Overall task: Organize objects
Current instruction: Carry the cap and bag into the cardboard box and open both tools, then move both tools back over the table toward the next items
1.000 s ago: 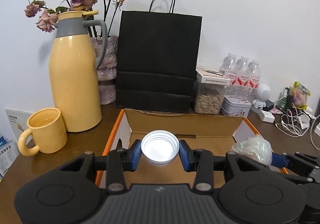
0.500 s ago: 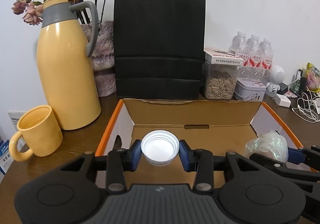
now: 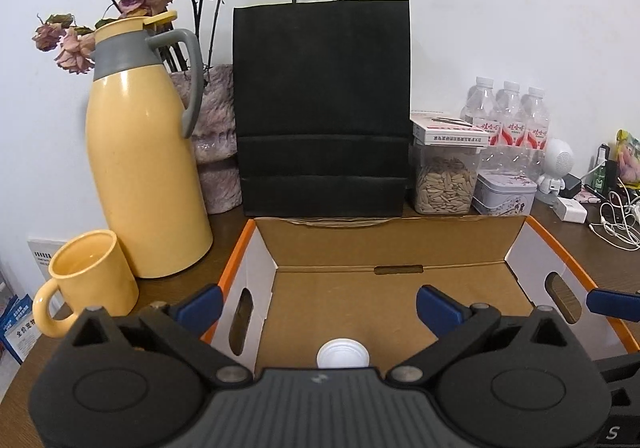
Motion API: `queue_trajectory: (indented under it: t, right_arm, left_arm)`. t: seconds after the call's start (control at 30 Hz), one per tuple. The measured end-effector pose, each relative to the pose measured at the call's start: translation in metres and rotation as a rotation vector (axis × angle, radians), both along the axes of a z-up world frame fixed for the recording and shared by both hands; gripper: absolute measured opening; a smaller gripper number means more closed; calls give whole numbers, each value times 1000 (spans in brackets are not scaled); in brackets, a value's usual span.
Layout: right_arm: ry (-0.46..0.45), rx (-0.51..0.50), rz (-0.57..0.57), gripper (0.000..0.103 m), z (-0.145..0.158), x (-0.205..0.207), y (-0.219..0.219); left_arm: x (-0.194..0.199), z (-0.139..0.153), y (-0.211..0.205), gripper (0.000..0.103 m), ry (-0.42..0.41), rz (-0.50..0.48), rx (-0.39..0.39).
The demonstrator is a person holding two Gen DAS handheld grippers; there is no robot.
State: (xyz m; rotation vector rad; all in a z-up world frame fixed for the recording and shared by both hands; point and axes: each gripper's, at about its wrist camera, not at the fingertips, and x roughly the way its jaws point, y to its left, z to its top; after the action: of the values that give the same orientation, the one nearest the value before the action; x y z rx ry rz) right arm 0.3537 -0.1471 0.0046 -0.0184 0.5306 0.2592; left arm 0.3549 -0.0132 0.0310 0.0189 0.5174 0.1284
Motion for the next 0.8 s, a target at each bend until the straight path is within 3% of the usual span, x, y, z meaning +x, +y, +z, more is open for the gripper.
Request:
queue_trajectory:
  t: [0.33,0.53,0.8]
  right_arm:
    - [-49,6,-11,103,14,-14,-5]
    - [-97,17,-14,103,28,-34,-12]
    - [-125,24,2,103,37,-75,-18]
  left_arm:
    - [-16,14,-1,103,-39,-1,-16]
    - [-44,31,0,103,-100,-4,-24]
    - [-87,47,6,103,-119,-16,-16]
